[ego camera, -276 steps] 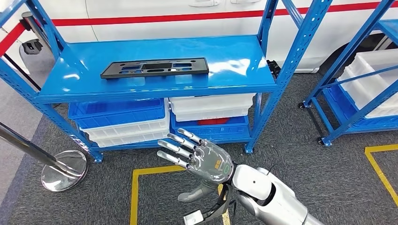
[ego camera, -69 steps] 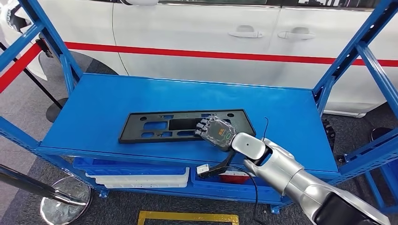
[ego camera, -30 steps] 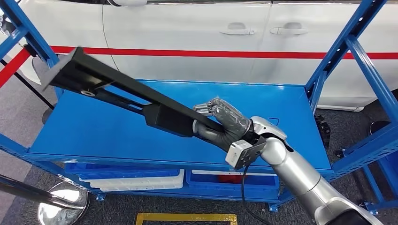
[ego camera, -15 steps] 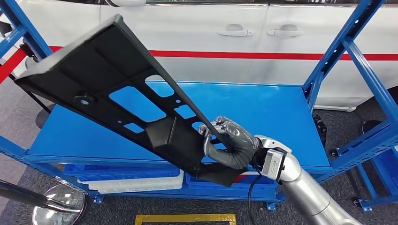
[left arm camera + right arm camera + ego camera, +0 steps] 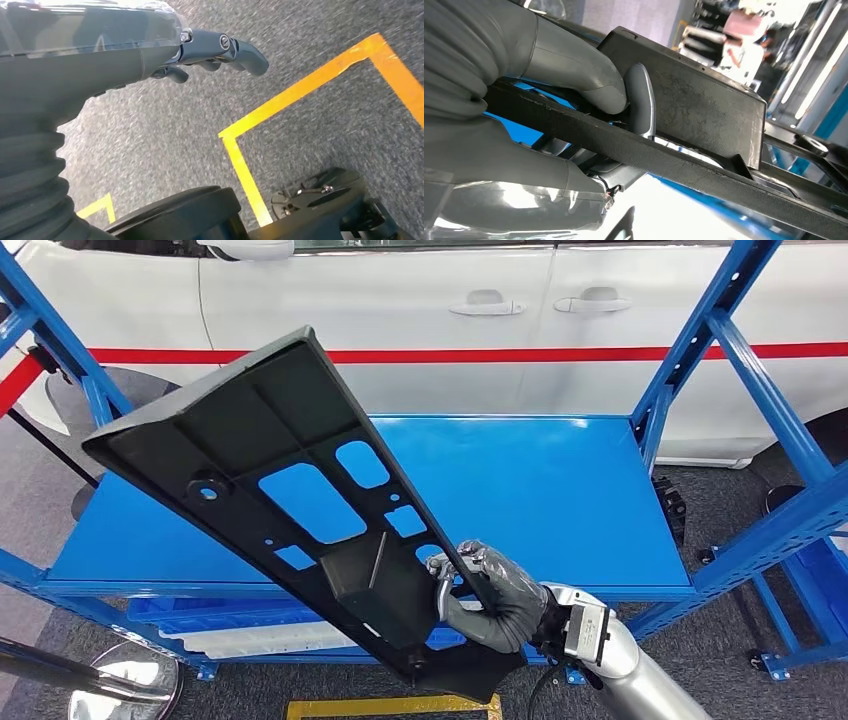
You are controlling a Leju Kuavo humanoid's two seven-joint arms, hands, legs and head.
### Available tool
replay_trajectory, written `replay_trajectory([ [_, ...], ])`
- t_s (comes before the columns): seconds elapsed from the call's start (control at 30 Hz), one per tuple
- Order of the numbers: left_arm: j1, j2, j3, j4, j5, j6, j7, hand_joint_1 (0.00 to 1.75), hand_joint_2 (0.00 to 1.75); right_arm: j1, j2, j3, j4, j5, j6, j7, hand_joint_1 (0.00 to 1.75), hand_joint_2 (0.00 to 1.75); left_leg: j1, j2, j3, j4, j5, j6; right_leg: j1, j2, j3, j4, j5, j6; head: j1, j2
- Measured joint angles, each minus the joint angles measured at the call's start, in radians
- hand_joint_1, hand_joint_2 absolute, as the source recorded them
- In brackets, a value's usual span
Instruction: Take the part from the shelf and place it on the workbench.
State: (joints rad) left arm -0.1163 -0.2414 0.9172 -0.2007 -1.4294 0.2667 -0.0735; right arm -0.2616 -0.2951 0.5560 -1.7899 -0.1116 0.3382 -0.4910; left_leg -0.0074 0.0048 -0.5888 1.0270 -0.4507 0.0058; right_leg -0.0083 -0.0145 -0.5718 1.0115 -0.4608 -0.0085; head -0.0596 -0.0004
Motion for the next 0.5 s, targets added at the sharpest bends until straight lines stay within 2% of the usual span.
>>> replay_trajectory([
  [0.07,-0.002,0.0,0.007,0.0,0.004,-0.002,0.01,0.0,1.75,0.005,-0.008,-0.001,-0.004,-0.002,-0.009,0.016,1.75,1.75,0.002,-0.001,-0.026,0.071,-0.049,-0.013,-0.004,0.0,0.002,-0.005,0.004,-0.009,0.0,0.0],
  [0.13,-0.008,0.0,0.01,0.0,0.005,-0.005,0.019,0.0,1.75,0.012,-0.013,-0.001,-0.006,-0.004,-0.012,0.025,1.75,1.75,0.003,-0.001,-0.076,0.199,-0.115,-0.023,-0.003,0.0,0.001,-0.005,0.004,-0.014,0.0,0.0],
  [0.17,-0.01,0.0,0.012,0.0,0.006,-0.006,0.022,0.0,1.75,0.016,-0.015,-0.001,-0.006,-0.004,-0.013,0.028,1.75,1.75,0.004,-0.001,-0.092,0.246,-0.131,-0.025,-0.003,0.0,0.001,-0.004,0.004,-0.014,0.0,0.0],
  [0.2,-0.012,0.0,0.012,0.0,0.006,-0.007,0.026,0.0,1.75,0.02,-0.016,-0.001,-0.006,-0.004,-0.014,0.029,1.75,1.75,0.005,-0.001,-0.092,0.258,-0.128,-0.027,-0.003,0.001,0.001,-0.003,0.004,-0.013,0.0,0.0],
  [0.23,-0.011,0.0,0.013,0.0,0.006,-0.01,0.03,0.0,1.75,0.022,-0.016,-0.001,-0.006,-0.004,-0.016,0.031,1.75,1.75,0.007,-0.001,-0.073,0.23,-0.106,-0.027,-0.003,0.002,0.001,-0.001,0.005,-0.013,0.0,0.0],
  [0.3,-0.007,0.0,0.014,0.0,0.006,-0.02,0.04,0.0,1.75,0.023,-0.016,-0.001,-0.007,-0.004,-0.023,0.035,1.75,1.75,0.01,-0.006,-0.007,0.104,-0.048,-0.022,-0.004,0.007,0.0,0.005,0.004,-0.01,0.0,0.0],
  [0.37,-0.003,0.0,0.014,0.0,0.006,-0.025,0.051,0.0,1.75,0.022,-0.016,-0.002,-0.009,-0.002,-0.03,0.04,1.75,1.75,0.009,-0.015,0.033,0.014,-0.02,-0.012,-0.003,0.012,-0.009,0.012,0.006,-0.001,0.0,0.0],
  [0.47,-0.005,-0.002,0.018,0.0,0.005,-0.028,0.064,0.0,1.75,0.023,-0.017,-0.004,-0.012,0.003,-0.04,0.049,1.75,1.75,0.007,-0.019,0.029,-0.006,-0.011,0.008,-0.004,0.013,-0.021,0.014,0.013,0.017,0.0,0.0],
  [0.5,-0.006,-0.003,0.019,0.0,0.005,-0.03,0.067,0.0,1.75,0.024,-0.017,-0.005,-0.014,0.004,-0.042,0.052,1.75,1.75,0.008,-0.018,0.028,-0.011,-0.004,0.016,-0.005,0.013,-0.023,0.018,0.006,0.023,0.0,0.0],
])
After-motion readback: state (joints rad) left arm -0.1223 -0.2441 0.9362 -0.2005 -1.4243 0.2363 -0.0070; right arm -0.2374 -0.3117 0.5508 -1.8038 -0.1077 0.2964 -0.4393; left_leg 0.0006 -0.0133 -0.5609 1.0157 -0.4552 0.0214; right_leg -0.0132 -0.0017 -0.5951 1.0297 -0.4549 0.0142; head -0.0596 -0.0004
